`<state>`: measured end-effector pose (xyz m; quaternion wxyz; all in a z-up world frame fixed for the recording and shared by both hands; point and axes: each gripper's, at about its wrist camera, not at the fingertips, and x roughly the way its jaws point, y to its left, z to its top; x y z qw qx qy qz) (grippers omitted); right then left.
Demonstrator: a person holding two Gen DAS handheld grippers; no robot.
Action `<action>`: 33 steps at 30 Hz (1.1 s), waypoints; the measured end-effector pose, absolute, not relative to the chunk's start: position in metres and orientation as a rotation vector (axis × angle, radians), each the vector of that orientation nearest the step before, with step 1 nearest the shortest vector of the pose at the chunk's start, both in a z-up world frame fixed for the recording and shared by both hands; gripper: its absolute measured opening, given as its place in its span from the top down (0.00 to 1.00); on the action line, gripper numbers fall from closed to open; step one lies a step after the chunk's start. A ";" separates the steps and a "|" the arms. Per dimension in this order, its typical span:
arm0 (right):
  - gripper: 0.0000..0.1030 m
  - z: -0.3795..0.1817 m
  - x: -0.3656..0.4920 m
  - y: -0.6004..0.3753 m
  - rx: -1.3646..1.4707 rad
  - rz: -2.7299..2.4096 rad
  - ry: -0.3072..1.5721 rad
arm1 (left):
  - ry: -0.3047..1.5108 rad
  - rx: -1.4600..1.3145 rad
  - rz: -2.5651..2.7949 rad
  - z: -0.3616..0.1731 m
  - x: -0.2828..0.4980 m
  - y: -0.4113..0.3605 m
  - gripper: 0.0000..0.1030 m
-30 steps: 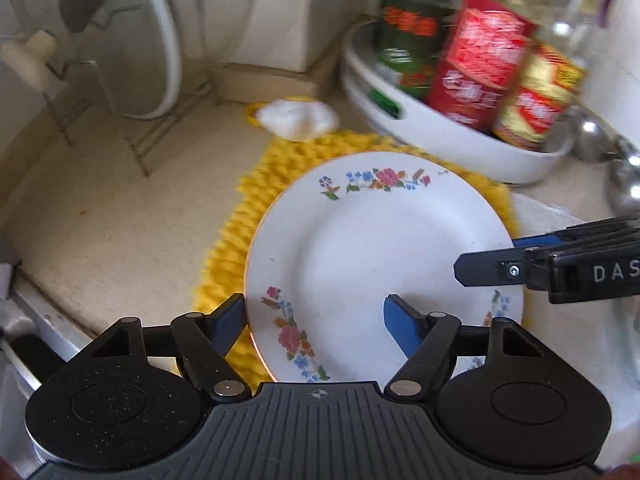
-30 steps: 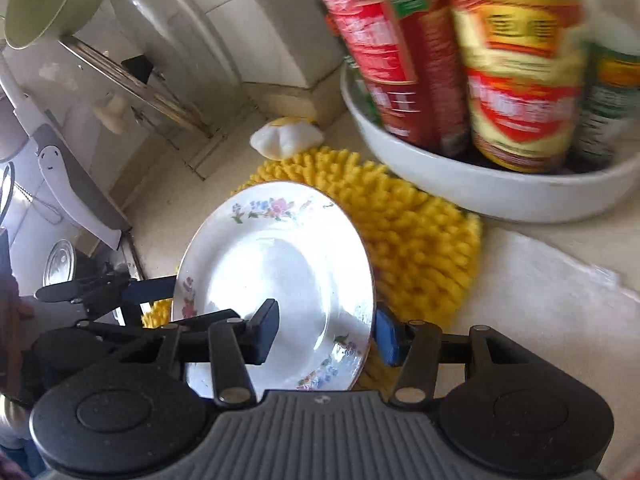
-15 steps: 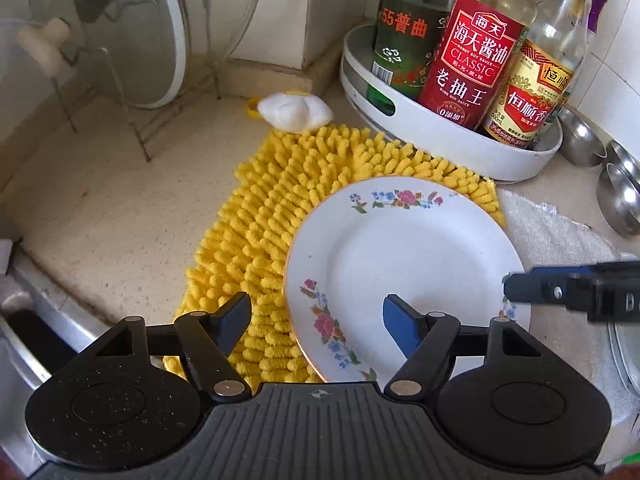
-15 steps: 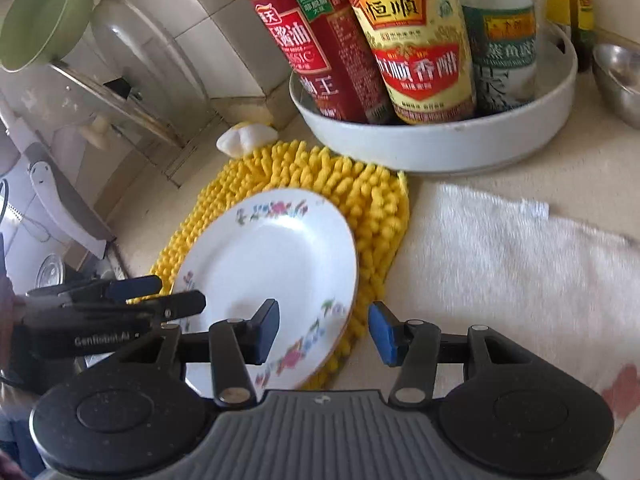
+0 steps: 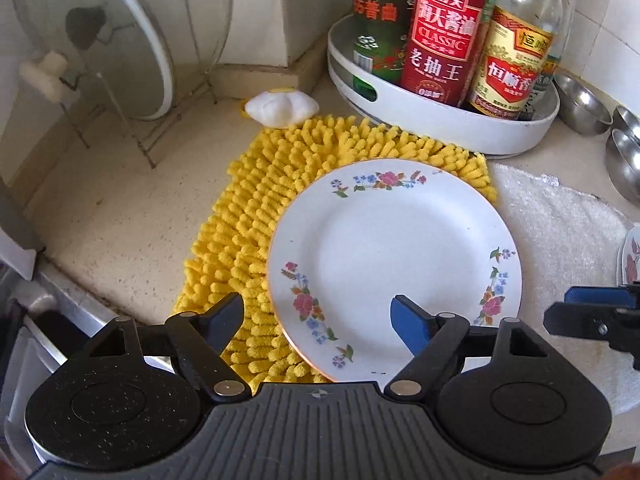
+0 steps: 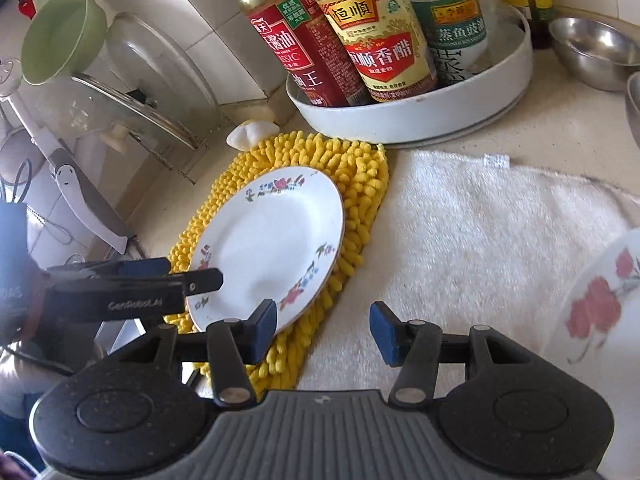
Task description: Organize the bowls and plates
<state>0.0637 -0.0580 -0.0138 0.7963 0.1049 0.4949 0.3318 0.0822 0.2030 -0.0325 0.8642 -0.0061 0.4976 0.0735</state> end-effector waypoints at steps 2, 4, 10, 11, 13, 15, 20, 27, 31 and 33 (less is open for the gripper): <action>0.29 -0.012 0.062 -0.062 0.224 0.706 1.059 | 1.050 -0.002 0.155 -0.034 0.084 0.201 0.17; 0.28 -0.011 0.061 -0.065 0.227 0.692 1.054 | 1.054 -0.001 0.153 -0.036 0.086 0.201 0.17; 0.28 -0.010 0.066 -0.060 0.221 0.675 1.052 | 1.063 -0.007 0.136 -0.041 0.091 0.203 0.17; 0.27 -0.010 0.068 -0.058 0.219 0.673 1.056 | 1.064 -0.013 0.133 -0.042 0.091 0.205 0.17; 0.27 -0.012 0.072 -0.053 0.216 0.671 1.061 | 1.065 -0.022 0.129 -0.044 0.092 0.209 0.17; 0.27 -0.013 0.077 -0.050 0.213 0.664 1.059 | 1.067 -0.021 0.130 -0.047 0.094 0.213 0.17; 0.26 -0.013 0.096 -0.041 0.187 0.631 1.062 | 1.051 -0.048 0.112 -0.050 0.099 0.222 0.17; 0.26 -0.021 0.113 -0.010 0.137 0.656 1.088 | 1.047 -0.090 0.071 -0.057 0.109 0.229 0.17; 0.26 -0.018 0.112 0.006 0.105 0.708 1.082 | 1.045 -0.093 0.056 -0.057 0.108 0.234 0.18; 0.23 -0.020 0.113 0.014 0.078 0.712 1.082 | 1.041 -0.100 0.048 -0.057 0.108 0.235 0.19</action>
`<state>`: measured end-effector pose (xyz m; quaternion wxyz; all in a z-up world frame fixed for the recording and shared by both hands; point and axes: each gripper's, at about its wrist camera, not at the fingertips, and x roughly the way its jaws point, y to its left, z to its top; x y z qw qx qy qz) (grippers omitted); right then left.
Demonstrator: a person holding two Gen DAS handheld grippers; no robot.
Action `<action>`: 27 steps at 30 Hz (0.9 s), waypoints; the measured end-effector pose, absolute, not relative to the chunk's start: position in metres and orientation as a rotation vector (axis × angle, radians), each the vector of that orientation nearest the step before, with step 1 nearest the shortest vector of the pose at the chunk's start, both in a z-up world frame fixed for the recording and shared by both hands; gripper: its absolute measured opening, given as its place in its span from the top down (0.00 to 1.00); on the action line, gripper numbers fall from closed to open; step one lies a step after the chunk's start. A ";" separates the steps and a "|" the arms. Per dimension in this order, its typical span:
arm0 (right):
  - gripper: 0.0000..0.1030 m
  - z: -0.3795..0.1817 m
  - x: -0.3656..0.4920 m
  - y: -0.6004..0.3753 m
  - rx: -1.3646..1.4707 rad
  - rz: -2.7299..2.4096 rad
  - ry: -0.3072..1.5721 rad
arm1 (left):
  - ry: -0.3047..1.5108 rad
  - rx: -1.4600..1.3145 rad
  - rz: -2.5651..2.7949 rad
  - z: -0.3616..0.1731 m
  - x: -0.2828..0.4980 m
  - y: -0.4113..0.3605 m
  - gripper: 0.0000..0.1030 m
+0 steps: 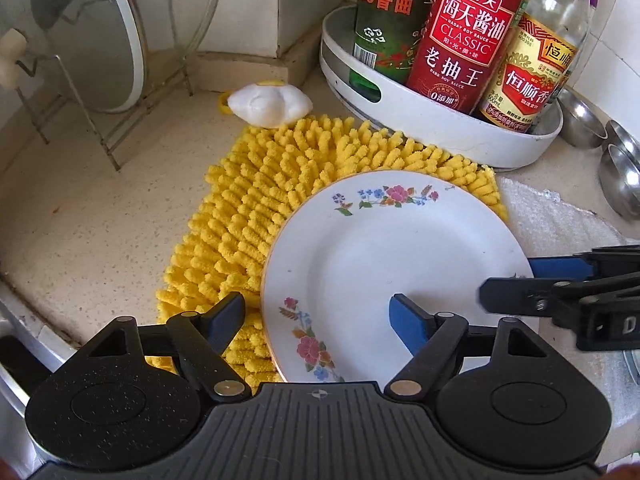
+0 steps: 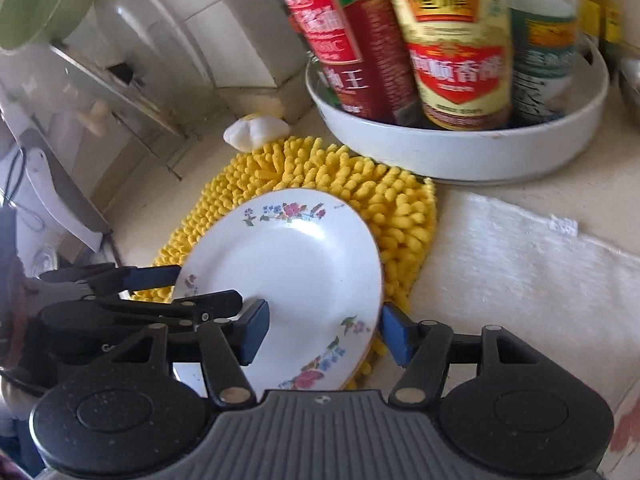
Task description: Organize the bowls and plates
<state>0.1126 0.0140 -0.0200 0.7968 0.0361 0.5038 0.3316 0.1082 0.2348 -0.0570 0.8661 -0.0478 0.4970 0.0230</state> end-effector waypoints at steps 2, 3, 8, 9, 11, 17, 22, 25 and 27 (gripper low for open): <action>0.23 -0.025 0.116 0.015 0.105 0.709 1.106 | 1.034 -0.098 0.035 -0.057 0.109 0.232 0.19; 0.25 -0.025 0.114 0.014 0.114 0.705 1.101 | 1.031 -0.097 0.021 -0.057 0.109 0.230 0.19; 0.28 -0.028 0.117 0.012 0.111 0.710 1.104 | 1.014 -0.069 0.035 -0.059 0.108 0.222 0.16; 0.28 -0.029 0.119 0.012 0.123 0.705 1.108 | 1.013 -0.064 0.041 -0.058 0.107 0.221 0.17; 0.29 -0.027 0.120 0.012 0.132 0.691 1.116 | 1.013 -0.068 0.053 -0.058 0.108 0.220 0.18; 0.29 -0.018 0.112 0.008 0.126 0.687 1.085 | 0.996 -0.045 0.058 -0.049 0.101 0.216 0.19; 0.29 -0.011 0.108 -0.002 0.144 0.664 1.062 | 0.977 -0.032 0.043 -0.041 0.098 0.207 0.20; 0.29 -0.012 0.107 -0.004 0.147 0.656 1.064 | 0.976 -0.023 0.039 -0.041 0.098 0.203 0.20; 0.29 -0.018 0.106 -0.005 0.146 0.645 1.082 | 0.989 -0.027 0.035 -0.045 0.099 0.201 0.21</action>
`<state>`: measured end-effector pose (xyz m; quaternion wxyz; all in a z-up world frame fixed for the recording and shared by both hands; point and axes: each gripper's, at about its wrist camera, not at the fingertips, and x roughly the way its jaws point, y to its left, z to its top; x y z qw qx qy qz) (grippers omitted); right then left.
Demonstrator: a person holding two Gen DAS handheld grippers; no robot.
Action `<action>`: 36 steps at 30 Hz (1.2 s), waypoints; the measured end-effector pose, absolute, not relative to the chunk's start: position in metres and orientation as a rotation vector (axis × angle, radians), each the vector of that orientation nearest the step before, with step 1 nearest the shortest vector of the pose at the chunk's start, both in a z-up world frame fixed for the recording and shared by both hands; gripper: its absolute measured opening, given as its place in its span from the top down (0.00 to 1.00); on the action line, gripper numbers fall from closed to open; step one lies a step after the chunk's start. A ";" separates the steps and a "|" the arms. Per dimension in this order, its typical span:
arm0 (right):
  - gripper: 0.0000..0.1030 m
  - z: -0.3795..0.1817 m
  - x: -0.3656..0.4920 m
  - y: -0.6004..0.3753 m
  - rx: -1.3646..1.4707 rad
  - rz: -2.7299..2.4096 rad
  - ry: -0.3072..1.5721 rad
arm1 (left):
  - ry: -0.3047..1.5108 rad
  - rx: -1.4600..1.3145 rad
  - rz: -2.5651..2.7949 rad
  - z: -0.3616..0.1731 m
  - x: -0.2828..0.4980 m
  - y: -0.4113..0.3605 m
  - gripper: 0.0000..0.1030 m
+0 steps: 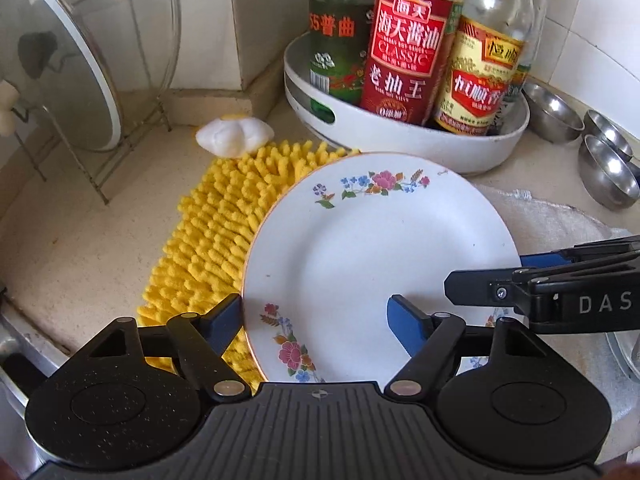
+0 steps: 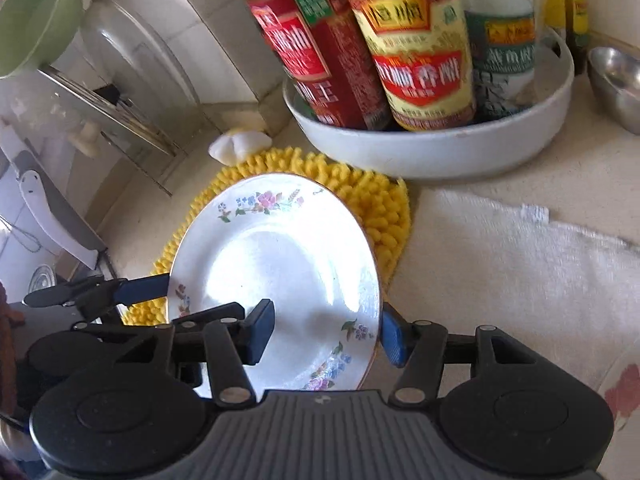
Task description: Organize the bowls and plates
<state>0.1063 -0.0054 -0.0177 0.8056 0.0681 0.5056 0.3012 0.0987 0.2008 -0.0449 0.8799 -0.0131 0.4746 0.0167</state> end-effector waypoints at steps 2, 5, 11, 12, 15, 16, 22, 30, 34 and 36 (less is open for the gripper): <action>0.29 -0.024 0.106 -0.006 0.137 0.641 1.101 | 1.006 -0.024 0.026 -0.051 0.099 0.199 0.21; 0.29 -0.028 0.106 -0.010 0.155 0.640 1.106 | 1.014 -0.042 0.004 -0.058 0.097 0.202 0.19; 0.29 -0.022 0.101 -0.016 0.125 0.619 1.093 | 1.020 -0.022 0.011 -0.059 0.095 0.205 0.13; 0.29 -0.022 0.100 -0.015 0.123 0.622 1.094 | 1.018 -0.021 0.012 -0.059 0.096 0.205 0.12; 0.35 -0.025 0.097 -0.009 0.111 0.633 1.103 | 1.006 -0.022 -0.014 -0.060 0.097 0.202 0.15; 0.36 -0.025 0.095 -0.005 0.097 0.611 1.096 | 1.002 -0.017 -0.011 -0.060 0.097 0.200 0.17; 0.36 -0.018 0.085 -0.001 0.033 0.610 1.061 | 0.990 -0.011 0.008 -0.053 0.095 0.199 0.19; 0.36 -0.007 0.079 -0.008 0.048 0.606 1.021 | 0.965 -0.013 0.006 -0.041 0.091 0.196 0.20; 0.36 -0.005 0.077 -0.011 0.059 0.621 1.017 | 0.957 -0.008 0.018 -0.038 0.089 0.192 0.20; 0.36 -0.005 0.077 -0.015 0.070 0.627 1.015 | 0.960 -0.008 0.026 -0.036 0.089 0.189 0.20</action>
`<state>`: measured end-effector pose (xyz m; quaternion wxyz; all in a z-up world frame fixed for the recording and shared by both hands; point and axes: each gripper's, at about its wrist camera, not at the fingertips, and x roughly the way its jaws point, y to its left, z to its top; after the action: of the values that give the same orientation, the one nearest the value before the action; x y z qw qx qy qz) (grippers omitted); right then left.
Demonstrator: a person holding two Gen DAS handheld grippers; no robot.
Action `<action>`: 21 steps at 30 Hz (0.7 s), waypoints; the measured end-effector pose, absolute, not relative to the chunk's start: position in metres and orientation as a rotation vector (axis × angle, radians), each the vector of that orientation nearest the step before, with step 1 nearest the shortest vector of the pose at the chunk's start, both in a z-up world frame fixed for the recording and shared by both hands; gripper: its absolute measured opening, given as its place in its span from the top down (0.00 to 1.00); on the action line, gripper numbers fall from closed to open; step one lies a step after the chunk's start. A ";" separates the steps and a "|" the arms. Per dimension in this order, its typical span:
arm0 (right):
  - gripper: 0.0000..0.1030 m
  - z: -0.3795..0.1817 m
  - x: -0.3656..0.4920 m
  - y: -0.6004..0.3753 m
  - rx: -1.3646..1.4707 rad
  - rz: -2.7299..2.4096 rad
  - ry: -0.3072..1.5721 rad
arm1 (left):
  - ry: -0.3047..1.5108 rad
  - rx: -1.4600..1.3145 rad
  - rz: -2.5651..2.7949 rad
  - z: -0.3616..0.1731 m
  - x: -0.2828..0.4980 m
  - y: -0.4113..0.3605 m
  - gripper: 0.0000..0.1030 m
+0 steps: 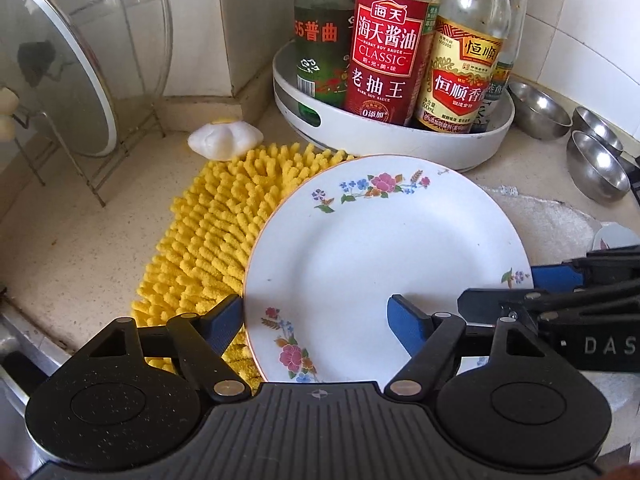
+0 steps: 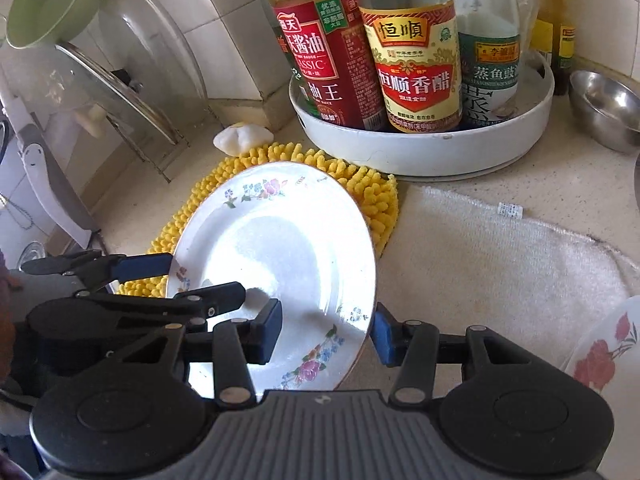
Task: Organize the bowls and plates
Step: 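Lift the small floral plate off the yellow mat with both grippers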
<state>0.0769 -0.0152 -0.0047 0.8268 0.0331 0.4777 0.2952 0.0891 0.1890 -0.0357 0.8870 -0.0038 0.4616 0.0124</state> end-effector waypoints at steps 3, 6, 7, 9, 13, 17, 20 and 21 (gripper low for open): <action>0.36 -0.005 0.077 -0.024 0.101 0.630 1.013 | 0.959 0.017 0.028 -0.032 0.086 0.180 0.20; 0.36 -0.004 0.074 -0.034 0.114 0.632 1.014 | 0.959 0.035 0.027 -0.030 0.083 0.171 0.20; 0.36 -0.003 0.073 -0.037 0.116 0.633 1.013 | 0.958 0.038 0.026 -0.029 0.082 0.168 0.20; 0.36 -0.002 0.069 -0.044 0.122 0.630 1.017 | 0.959 0.044 0.021 -0.028 0.081 0.162 0.20; 0.36 0.002 0.066 -0.060 0.148 0.610 1.008 | 0.958 0.064 -0.006 -0.026 0.078 0.149 0.20; 0.36 0.005 0.063 -0.072 0.160 0.593 0.995 | 0.965 0.077 -0.030 -0.027 0.078 0.137 0.20; 0.39 0.008 0.061 -0.075 0.216 0.650 0.994 | 0.974 0.043 -0.163 -0.025 0.076 0.127 0.46; 0.40 0.009 0.061 -0.070 0.193 0.629 0.999 | 0.999 0.016 -0.229 -0.023 0.077 0.120 0.48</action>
<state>0.0606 -0.0698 0.0089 0.8264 0.0907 0.4701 0.2962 0.0767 0.1204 -0.0235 0.8716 0.0076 0.4778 -0.1097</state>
